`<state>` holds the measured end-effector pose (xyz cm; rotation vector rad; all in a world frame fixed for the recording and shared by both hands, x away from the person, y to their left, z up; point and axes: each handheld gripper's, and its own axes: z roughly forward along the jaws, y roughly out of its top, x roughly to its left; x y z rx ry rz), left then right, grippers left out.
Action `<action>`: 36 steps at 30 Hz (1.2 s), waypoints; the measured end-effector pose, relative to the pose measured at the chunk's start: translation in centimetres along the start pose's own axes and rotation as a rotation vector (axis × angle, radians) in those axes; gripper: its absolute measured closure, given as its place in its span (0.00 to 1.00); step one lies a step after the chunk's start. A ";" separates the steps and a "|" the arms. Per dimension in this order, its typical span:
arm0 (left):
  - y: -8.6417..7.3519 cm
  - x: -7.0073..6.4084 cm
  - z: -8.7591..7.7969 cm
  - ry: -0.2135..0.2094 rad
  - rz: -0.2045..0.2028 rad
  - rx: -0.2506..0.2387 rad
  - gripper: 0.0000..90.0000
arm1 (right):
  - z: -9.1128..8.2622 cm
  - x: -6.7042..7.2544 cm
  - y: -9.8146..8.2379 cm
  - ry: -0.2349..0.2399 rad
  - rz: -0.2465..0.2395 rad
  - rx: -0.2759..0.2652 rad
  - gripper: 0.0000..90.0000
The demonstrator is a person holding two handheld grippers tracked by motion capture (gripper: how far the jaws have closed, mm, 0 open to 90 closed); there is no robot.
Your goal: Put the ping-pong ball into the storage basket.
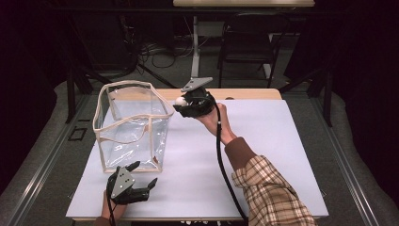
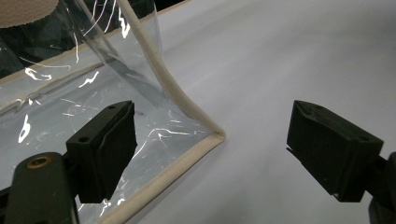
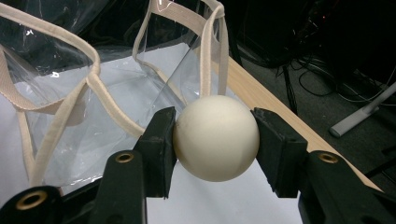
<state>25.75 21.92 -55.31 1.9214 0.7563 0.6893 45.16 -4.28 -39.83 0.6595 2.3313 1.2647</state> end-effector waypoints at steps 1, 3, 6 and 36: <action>0.0 0.0 0.0 0.000 0.000 0.001 0.18 | 0.1 0.1 0.1 0.003 0.003 0.000 0.57; 0.0 0.0 0.0 0.000 0.001 0.001 0.18 | 0.2 0.2 0.2 0.003 -0.004 0.001 0.57; 0.0 0.0 0.0 -0.001 0.001 0.001 0.18 | 0.3 0.3 0.4 0.008 -0.006 0.001 0.57; 0.0 0.0 -0.1 0.001 0.002 -0.001 0.18 | 1.4 1.3 2.7 0.027 -0.031 -0.014 0.57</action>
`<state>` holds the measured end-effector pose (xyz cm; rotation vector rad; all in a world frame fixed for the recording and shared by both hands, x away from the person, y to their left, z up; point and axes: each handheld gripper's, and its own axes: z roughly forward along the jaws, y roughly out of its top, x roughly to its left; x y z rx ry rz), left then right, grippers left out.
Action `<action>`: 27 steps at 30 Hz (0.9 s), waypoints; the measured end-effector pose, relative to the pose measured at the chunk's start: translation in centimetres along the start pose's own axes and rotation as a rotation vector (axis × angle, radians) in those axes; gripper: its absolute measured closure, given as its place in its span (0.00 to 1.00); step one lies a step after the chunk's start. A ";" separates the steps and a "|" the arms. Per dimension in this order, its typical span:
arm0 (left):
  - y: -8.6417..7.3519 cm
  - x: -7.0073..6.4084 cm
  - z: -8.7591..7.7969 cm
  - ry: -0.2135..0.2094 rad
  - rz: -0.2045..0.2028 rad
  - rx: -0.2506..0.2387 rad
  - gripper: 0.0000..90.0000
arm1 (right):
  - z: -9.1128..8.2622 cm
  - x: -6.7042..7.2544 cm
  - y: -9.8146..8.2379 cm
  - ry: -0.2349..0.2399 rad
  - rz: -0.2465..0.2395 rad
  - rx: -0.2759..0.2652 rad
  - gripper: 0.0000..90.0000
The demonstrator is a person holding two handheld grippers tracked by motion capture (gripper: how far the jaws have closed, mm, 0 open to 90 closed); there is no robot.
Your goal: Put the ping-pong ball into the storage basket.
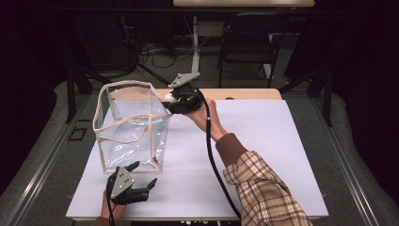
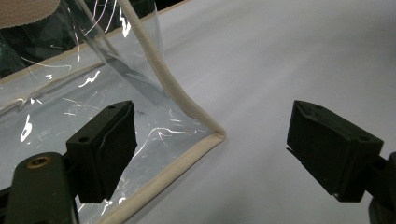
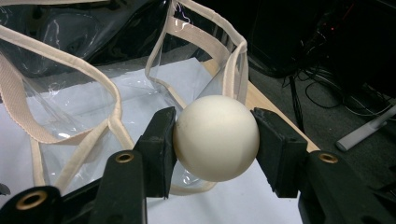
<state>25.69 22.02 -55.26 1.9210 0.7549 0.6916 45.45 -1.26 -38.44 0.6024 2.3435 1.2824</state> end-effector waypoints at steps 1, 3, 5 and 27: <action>0.0 0.0 0.0 0.001 0.001 0.001 0.18 | 0.0 0.1 0.1 0.002 0.001 -0.001 0.57; 0.0 0.0 0.0 0.000 0.001 0.003 0.18 | 0.1 0.2 0.3 0.004 0.001 -0.002 0.57; 0.0 0.0 0.0 -0.001 0.002 0.003 0.18 | 0.3 0.3 0.6 0.005 -0.002 -0.003 0.57; 0.0 0.0 0.0 -0.001 0.004 0.002 0.18 | 1.6 1.1 1.8 0.030 -0.015 0.007 0.57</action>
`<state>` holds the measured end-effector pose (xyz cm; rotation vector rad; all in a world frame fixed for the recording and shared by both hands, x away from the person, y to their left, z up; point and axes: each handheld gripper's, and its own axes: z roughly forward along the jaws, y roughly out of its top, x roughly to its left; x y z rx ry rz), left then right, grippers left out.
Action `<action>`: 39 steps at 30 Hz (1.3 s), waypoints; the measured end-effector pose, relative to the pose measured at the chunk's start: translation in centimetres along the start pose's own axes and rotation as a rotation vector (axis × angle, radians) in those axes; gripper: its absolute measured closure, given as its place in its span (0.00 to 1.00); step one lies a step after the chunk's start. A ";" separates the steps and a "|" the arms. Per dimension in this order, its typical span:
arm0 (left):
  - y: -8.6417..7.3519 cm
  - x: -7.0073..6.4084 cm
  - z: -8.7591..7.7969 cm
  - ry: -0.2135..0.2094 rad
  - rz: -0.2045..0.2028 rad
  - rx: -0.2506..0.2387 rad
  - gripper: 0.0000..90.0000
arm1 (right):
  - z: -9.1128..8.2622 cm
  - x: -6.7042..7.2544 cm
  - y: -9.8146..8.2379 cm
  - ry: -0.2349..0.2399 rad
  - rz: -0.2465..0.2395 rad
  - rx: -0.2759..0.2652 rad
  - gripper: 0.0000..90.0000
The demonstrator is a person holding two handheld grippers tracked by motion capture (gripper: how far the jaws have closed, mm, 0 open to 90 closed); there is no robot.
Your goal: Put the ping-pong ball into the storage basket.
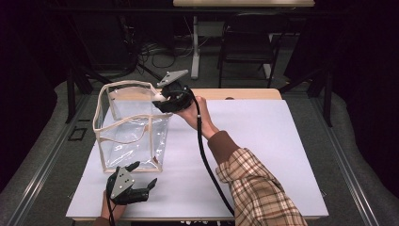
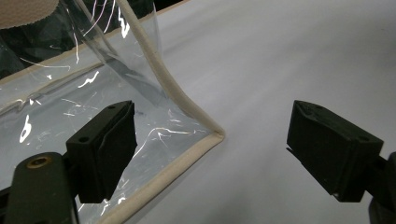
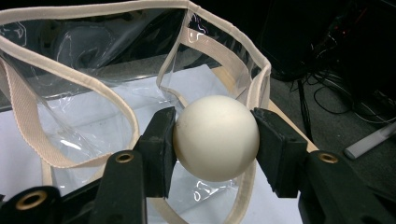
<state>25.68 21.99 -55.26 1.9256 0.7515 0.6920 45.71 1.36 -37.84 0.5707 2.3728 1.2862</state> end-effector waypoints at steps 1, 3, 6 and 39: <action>0.0 0.0 0.0 -0.002 0.001 0.000 0.18 | 0.1 0.0 0.1 0.000 0.004 0.000 0.57; 0.0 0.0 0.0 -0.002 0.002 0.001 0.18 | 0.2 0.1 0.3 0.002 0.004 -0.002 0.57; 0.0 0.0 0.0 -0.001 0.000 0.001 0.18 | 0.4 0.2 0.6 0.004 -0.001 0.000 0.57; 0.0 0.0 0.0 -0.004 0.000 -0.005 0.18 | 3.2 0.8 2.2 0.024 0.017 0.040 0.56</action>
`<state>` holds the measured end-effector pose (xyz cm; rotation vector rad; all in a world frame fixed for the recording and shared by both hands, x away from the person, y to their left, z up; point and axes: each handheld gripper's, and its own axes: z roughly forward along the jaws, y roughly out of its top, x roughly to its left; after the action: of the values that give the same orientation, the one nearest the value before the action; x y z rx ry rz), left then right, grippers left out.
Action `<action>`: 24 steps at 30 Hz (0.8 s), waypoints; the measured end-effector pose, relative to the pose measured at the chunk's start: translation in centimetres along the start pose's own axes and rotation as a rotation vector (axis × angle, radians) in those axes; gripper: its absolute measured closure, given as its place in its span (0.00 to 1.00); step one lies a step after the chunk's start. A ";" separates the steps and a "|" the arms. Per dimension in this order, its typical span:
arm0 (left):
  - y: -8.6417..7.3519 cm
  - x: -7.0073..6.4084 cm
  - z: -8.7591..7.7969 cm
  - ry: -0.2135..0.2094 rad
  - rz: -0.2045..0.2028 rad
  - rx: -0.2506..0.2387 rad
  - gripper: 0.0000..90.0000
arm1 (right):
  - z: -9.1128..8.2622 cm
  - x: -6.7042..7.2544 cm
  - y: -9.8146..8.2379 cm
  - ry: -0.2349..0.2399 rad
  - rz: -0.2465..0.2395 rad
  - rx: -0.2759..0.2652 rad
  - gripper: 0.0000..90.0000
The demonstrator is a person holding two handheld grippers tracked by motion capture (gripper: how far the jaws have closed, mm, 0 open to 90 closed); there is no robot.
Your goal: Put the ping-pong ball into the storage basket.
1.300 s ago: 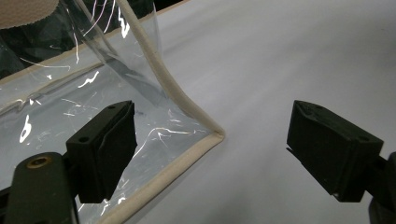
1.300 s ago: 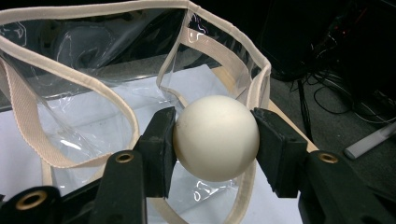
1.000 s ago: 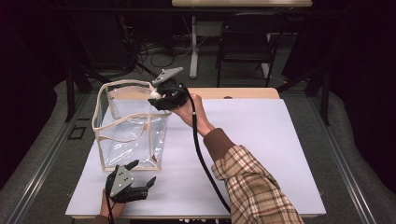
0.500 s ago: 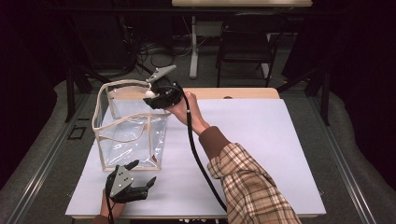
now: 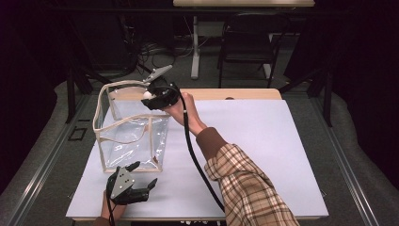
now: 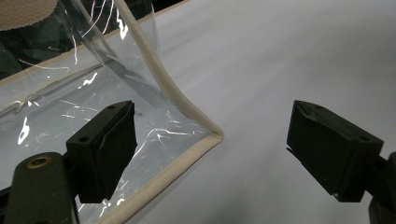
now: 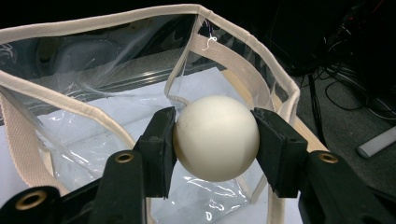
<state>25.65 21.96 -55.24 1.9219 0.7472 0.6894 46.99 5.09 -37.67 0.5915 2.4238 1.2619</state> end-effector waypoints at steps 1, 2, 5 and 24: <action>0.0 0.0 0.0 -0.002 0.000 -0.001 0.18 | 0.1 0.0 0.0 0.002 0.004 0.001 0.56; 0.0 0.0 0.0 -0.001 0.000 0.000 0.18 | 0.2 0.1 0.0 0.002 0.005 0.003 0.56; 0.0 0.0 0.0 0.000 0.000 0.000 0.18 | 0.5 0.2 0.1 0.004 0.007 0.007 0.56; 0.0 0.0 0.0 0.000 0.006 -0.005 0.18 | 2.6 0.8 0.2 0.009 0.011 0.072 0.56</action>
<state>25.63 21.97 -55.18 1.9208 0.7395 0.6949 47.59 7.42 -39.04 0.6213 2.4855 1.1883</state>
